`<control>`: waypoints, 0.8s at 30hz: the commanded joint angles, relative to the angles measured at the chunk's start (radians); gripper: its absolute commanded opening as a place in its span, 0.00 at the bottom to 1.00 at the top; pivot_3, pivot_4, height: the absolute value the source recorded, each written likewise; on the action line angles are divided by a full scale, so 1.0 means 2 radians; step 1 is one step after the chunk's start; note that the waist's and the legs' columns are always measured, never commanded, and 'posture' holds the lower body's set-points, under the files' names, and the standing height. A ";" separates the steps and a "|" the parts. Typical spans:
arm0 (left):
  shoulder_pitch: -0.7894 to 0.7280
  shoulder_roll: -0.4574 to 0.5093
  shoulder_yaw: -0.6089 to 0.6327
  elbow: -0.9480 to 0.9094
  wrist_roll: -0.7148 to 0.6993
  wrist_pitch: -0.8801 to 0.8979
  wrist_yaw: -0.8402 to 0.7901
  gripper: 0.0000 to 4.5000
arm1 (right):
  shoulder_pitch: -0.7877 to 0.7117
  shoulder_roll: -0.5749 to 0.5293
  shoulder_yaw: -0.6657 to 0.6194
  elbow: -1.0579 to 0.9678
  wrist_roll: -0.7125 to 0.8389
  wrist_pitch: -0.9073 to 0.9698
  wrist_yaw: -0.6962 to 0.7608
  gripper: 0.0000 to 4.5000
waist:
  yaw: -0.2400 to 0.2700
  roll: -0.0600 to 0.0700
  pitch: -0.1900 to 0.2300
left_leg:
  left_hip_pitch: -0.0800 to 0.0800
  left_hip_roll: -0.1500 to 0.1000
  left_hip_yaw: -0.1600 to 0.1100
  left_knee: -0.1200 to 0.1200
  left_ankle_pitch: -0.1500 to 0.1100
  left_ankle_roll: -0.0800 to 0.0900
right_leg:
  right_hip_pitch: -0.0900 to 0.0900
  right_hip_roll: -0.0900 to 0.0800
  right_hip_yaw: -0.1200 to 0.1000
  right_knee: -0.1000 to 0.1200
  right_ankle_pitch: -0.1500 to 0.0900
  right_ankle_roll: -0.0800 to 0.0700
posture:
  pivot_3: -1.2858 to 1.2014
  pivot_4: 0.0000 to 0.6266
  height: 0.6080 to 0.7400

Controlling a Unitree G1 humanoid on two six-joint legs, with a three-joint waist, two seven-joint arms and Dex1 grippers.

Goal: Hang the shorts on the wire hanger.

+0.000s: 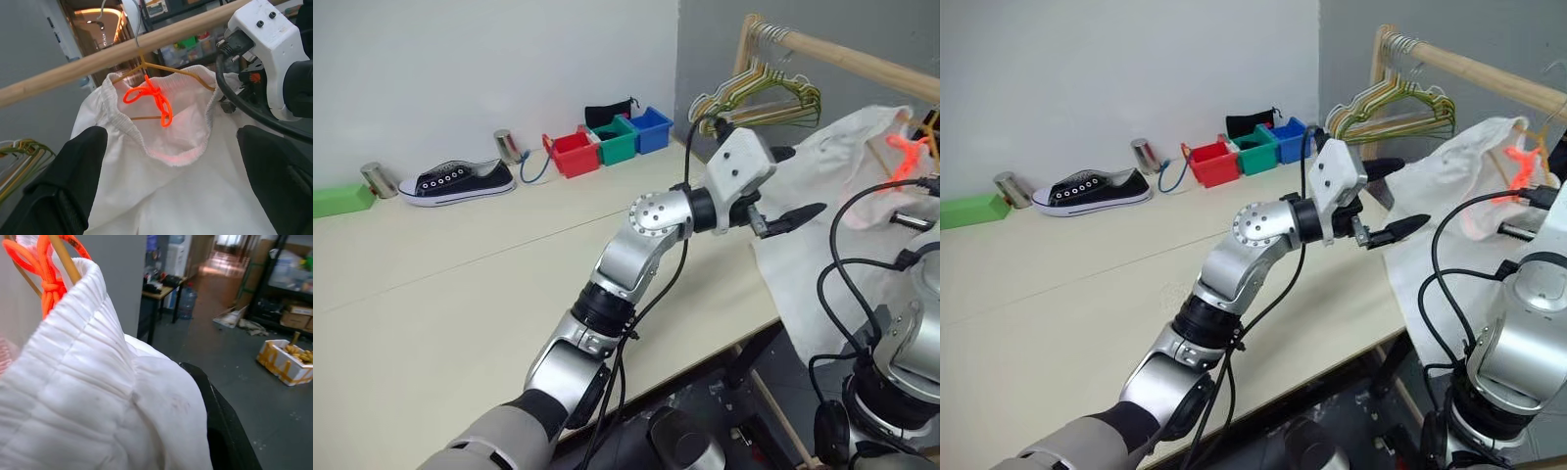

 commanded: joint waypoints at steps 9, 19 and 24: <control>-0.070 -0.037 0.018 0.078 0.002 -0.054 0.020 1.00 | -0.089 0.035 -0.090 0.057 -0.004 0.043 -0.030 0.00 | 0.000 0.000 0.000 | 0.000 0.000 0.000 -0.001 0.000 0.000 | 0.000 0.000 0.000 0.000 0.000 0.000 | 0.29 0.06 1.00; -0.055 -0.022 0.016 0.060 0.003 -0.045 0.021 1.00 | -0.114 0.052 -0.090 0.064 -0.003 0.102 -0.024 0.08 | 0.004 0.001 0.000 | 0.000 0.000 0.000 -0.001 0.000 0.000 | 0.000 0.000 0.000 0.000 0.000 0.000 | 0.30 0.06 1.00; -0.052 -0.017 0.017 0.061 0.005 -0.044 0.027 1.00 | -0.094 0.028 -0.060 0.064 0.000 0.085 -0.014 0.32 | 0.008 0.001 0.000 | 0.000 0.000 0.000 -0.001 0.000 0.000 | 0.000 0.000 0.000 0.000 0.000 0.000 | 0.30 0.06 1.00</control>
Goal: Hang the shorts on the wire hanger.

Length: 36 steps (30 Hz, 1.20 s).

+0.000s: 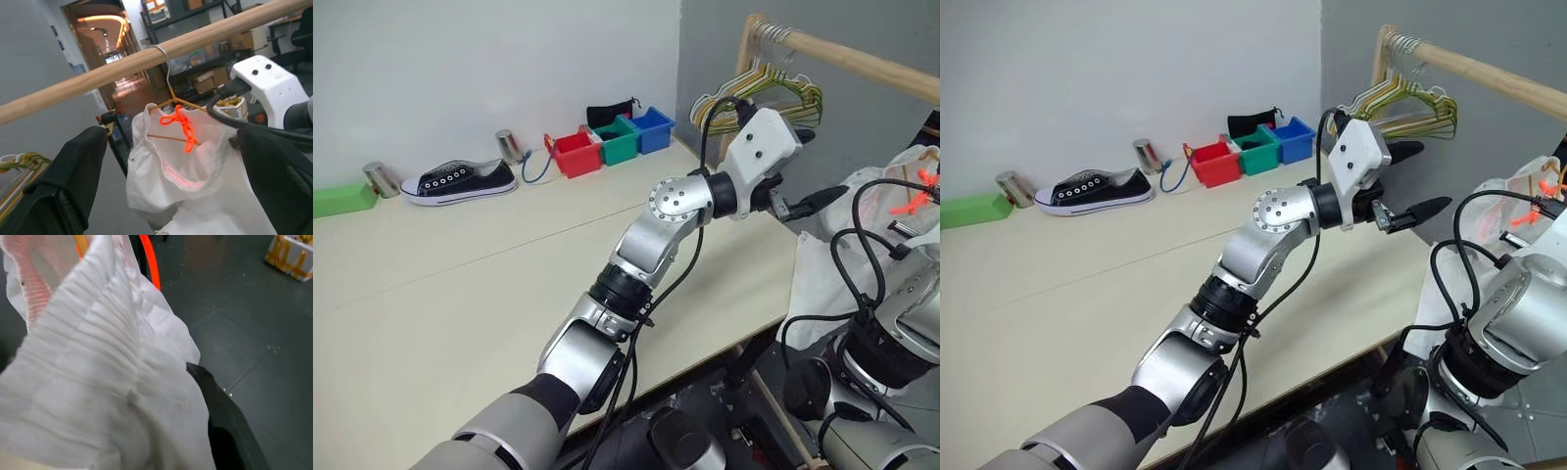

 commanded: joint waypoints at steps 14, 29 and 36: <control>0.008 0.025 0.019 -0.022 -0.004 0.004 -0.002 1.00 | 0.018 -0.068 0.162 -0.126 -0.002 0.028 0.030 0.99 | -0.002 0.000 0.000 | 0.000 0.000 0.000 0.000 0.000 0.000 | 0.000 0.000 0.000 0.000 0.000 0.000 | 0.29 0.09 1.00; 0.079 0.121 0.050 -0.109 -0.016 0.094 -0.014 1.00 | 0.010 -0.059 0.206 -0.140 0.077 0.028 0.147 0.99 | -0.008 0.000 0.000 | 0.000 0.001 0.000 -0.001 0.000 0.000 | 0.000 0.001 0.000 0.000 0.000 0.000 | 0.31 0.09 1.00; 0.167 0.195 0.101 -0.220 -0.025 0.179 0.021 1.00 | -0.015 -0.073 0.228 -0.058 0.122 0.000 0.185 0.99 | 0.027 0.000 0.000 | 0.000 0.000 0.000 0.000 0.000 0.000 | 0.000 0.000 0.000 0.001 0.000 0.000 | 0.36 0.08 1.00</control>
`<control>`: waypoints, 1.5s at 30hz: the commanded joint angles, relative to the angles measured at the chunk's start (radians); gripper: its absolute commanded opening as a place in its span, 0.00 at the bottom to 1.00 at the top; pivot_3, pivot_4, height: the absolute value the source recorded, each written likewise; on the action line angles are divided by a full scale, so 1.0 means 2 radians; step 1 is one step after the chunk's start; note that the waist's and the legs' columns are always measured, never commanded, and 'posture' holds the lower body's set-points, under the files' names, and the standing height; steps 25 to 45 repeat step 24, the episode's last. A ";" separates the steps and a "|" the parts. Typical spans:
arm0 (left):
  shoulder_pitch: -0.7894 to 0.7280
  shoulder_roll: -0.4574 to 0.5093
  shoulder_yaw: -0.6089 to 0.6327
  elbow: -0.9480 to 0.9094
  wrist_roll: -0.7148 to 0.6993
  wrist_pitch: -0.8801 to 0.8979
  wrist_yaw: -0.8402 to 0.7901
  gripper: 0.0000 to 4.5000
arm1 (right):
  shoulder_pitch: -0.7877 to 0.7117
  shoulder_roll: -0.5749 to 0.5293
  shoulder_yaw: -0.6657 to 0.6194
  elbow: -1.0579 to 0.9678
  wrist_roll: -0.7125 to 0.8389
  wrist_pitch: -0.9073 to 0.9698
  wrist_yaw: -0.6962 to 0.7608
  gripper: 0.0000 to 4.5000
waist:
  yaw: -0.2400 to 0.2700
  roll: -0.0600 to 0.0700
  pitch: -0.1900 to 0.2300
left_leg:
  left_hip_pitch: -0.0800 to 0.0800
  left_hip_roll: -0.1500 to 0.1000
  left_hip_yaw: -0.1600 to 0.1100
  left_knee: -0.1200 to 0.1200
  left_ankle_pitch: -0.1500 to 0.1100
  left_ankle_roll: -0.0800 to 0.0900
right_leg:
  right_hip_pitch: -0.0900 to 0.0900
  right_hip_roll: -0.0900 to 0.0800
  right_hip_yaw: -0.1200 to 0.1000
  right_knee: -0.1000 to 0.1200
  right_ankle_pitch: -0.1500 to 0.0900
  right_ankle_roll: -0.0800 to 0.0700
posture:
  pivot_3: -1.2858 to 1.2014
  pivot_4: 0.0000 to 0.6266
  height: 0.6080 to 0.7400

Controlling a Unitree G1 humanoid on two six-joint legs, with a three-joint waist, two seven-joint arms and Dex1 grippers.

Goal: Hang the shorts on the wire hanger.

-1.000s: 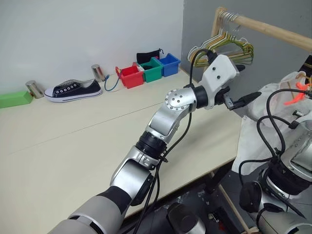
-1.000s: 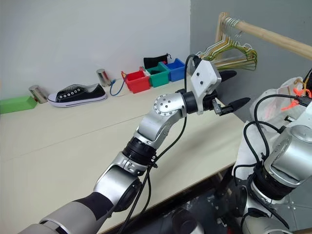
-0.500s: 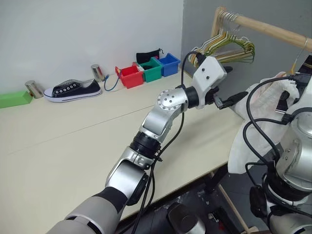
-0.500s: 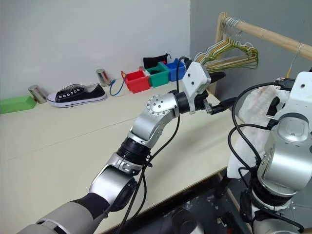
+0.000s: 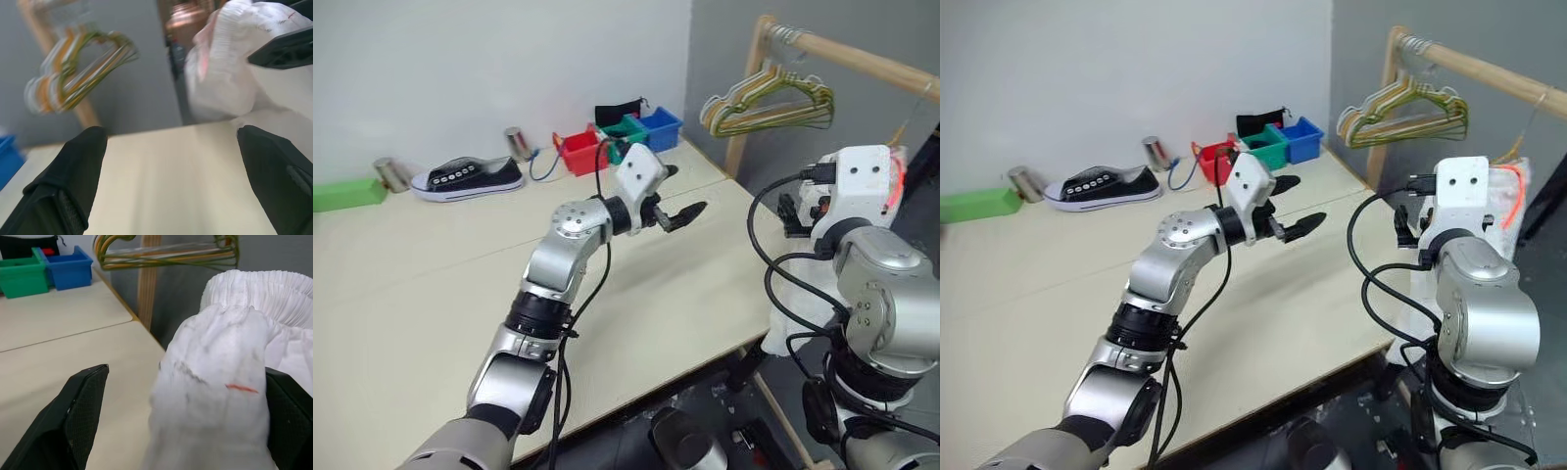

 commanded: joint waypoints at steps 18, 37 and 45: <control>0.339 -0.055 0.143 -0.256 0.054 0.108 0.300 1.00 | 0.140 0.119 0.092 0.248 0.048 -0.422 -0.036 0.99 | 0.160 -0.004 -0.005 | -0.002 -0.001 -0.004 0.001 0.000 0.000 | 0.000 0.001 0.000 0.000 0.001 0.000 | 0.46 0.03 1.00; 0.373 -0.073 0.130 -0.246 0.051 0.085 0.307 1.00 | 0.174 0.113 0.081 0.264 0.052 -0.448 -0.046 0.99 | 0.200 -0.004 -0.005 | -0.002 -0.001 -0.004 0.002 0.000 -0.001 | 0.000 0.001 -0.001 -0.001 0.000 -0.004 | 0.46 0.02 1.00; 0.373 -0.073 0.130 -0.246 0.051 0.085 0.307 1.00 | 0.174 0.113 0.081 0.264 0.052 -0.448 -0.046 0.99 | 0.200 -0.004 -0.005 | -0.002 -0.001 -0.004 0.002 0.000 -0.001 | 0.000 0.001 -0.001 -0.001 0.000 -0.004 | 0.46 0.02 1.00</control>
